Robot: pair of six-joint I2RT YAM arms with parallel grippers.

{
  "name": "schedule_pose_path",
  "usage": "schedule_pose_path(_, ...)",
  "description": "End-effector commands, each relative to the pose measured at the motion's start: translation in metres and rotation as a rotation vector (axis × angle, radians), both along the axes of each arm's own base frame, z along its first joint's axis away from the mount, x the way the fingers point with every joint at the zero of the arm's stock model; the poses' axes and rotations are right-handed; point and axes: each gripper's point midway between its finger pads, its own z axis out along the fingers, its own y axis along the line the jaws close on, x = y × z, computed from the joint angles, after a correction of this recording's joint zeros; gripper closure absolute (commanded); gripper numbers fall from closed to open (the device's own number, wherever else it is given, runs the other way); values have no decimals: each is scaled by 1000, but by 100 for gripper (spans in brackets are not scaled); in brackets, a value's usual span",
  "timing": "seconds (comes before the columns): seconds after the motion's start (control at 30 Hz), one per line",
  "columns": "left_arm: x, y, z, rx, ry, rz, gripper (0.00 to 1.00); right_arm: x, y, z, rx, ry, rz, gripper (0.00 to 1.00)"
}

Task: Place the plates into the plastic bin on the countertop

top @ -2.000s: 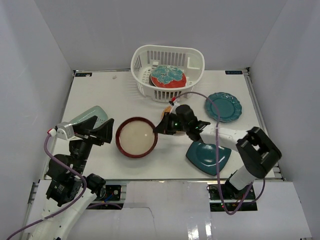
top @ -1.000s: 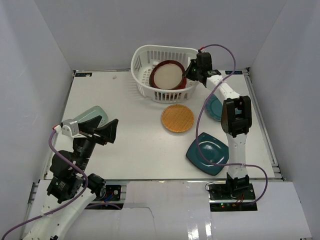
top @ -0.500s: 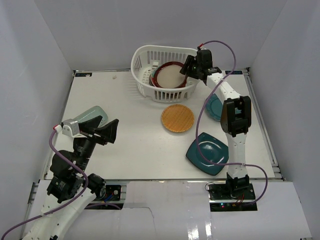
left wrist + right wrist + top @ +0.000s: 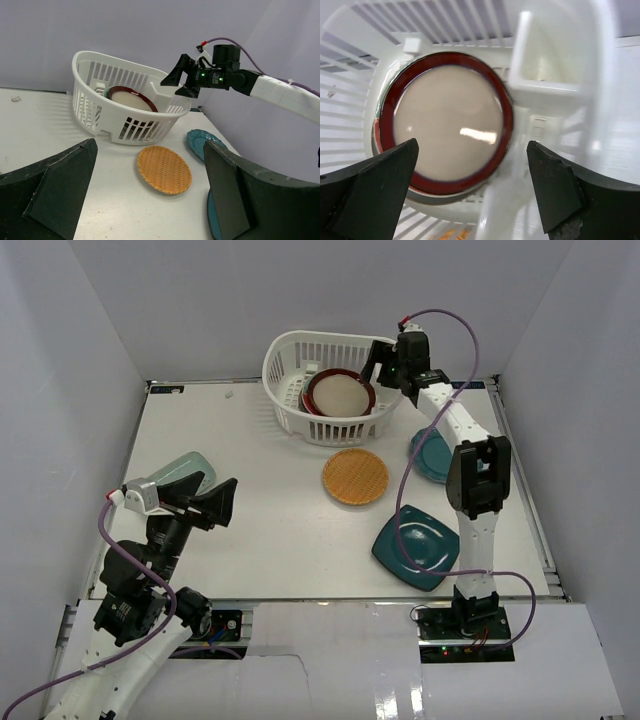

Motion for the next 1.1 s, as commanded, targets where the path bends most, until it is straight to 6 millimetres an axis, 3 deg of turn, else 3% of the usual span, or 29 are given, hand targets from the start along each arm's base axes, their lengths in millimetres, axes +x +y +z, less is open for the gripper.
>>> schedule_pose_path(0.0, -1, 0, -2, 12, 1, -3, 2, -6, -58, 75, -87, -154, -139, 5)
schedule_pose_path(0.1, -2, 1, 0, 9, -6, -1, 2, -13, -77, 76, -160, -160, -192, 2)
schedule_pose_path(0.13, -2, 1, -1, 10, -5, 0, 2, -23, -93, 73, -195, -149, -259, 2)
schedule_pose_path(0.2, -3, 2, 0, 6, -10, 0, 2, -35, -112, 69, -181, -140, -350, 15)
schedule_pose_path(0.23, -3, 2, 1, 5, -11, 3, 2, -56, -138, 52, -188, -100, -421, 23)
schedule_pose_path(0.3, -4, 3, 2, -1, -17, 4, 2, -76, -162, 35, -138, -71, -495, 38)
schedule_pose_path(0.33, -5, 3, 1, 2, -16, 2, 2, -88, -183, 49, -27, -106, -569, 47)
schedule_pose_path(0.37, -5, 3, 2, 0, -17, 1, 2, -113, -196, 1, -12, -11, -600, 55)
schedule_pose_path(0.4, -6, 3, 2, -3, -19, -2, 2, -128, -220, -12, 32, 8, -655, 56)
schedule_pose_path(0.43, -6, 3, 3, -3, -21, -2, 2, -135, -221, 11, 150, -85, -655, 56)
schedule_pose_path(0.47, -6, 3, 3, -4, -21, -4, 2, -150, -235, 2, 188, -88, -696, 54)
schedule_pose_path(0.5, -7, 2, 4, -6, -25, -8, 2, -182, -241, -48, 195, -8, -729, 47)
schedule_pose_path(0.53, -8, 2, 4, -8, -26, -9, 2, -191, -255, -29, 261, -108, -756, 43)
schedule_pose_path(0.57, -8, 2, 4, -9, -27, -12, 2, -204, -259, -39, 311, -108, -781, 39)
schedule_pose_path(0.6, -8, 2, 5, -10, -28, -10, 2, -226, -260, -73, 321, -50, -802, 33)
schedule_pose_path(0.63, -9, 2, 5, -10, -30, -15, 2, -235, -267, -76, 354, -55, -812, 31)
schedule_pose_path(0.67, -9, 2, 5, -10, -30, -16, 2, -237, -268, -77, 391, -77, -807, 30)
schedule_pose_path(0.7, -9, 0, 5, -9, -29, -24, 2, -245, -271, -98, 405, -31, -819, 28)
schedule_pose_path(0.73, -9, 0, 5, -8, -28, -26, 2, -245, -263, -104, 435, -3, -779, 28)
schedule_pose_path(0.8, -9, -1, 4, -7, -27, -26, 2, -237, -257, -107, 484, -6, -732, 28)
schedule_pose_path(0.87, -8, -1, 3, -5, -24, -24, 2, -231, -243, -126, 549, 69, -674, 28)
schedule_pose_path(0.9, -8, -1, 3, -5, -24, -24, 2, -224, -242, -123, 598, 55, -670, 31)
schedule_pose_path(0.93, -8, 0, 3, -5, -22, -21, 2, -222, -239, -136, 626, 83, -670, 33)
schedule_pose_path(1.07, -7, -2, 2, -1, -16, -24, 2, -200, -238, -145, 757, 70, -686, 47)
